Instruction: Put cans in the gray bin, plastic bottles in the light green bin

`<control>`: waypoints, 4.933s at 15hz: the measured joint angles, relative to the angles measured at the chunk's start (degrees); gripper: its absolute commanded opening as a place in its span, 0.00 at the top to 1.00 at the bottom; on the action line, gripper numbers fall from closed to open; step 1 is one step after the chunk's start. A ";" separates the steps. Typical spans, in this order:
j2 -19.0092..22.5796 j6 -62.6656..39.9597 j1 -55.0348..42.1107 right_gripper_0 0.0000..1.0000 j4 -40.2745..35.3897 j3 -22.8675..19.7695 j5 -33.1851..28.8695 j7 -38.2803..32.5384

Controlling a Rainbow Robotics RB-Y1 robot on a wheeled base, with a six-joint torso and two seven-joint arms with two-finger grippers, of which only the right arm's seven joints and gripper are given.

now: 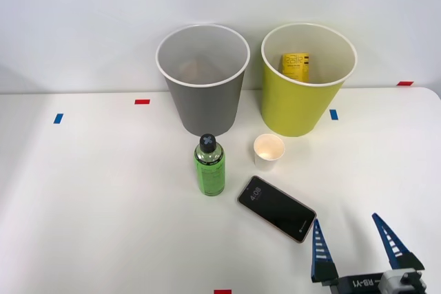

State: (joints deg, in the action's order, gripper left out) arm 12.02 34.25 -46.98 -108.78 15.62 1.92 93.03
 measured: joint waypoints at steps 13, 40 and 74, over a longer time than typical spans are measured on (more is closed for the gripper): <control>3.25 11.66 -10.38 0.00 7.58 5.84 2.33 7.13; 4.33 13.84 -10.50 0.00 7.62 6.97 1.68 6.99; 4.33 13.83 -10.50 0.00 7.62 6.97 1.68 6.98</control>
State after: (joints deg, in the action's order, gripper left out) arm 16.35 48.08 -57.48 -101.16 22.59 3.60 100.02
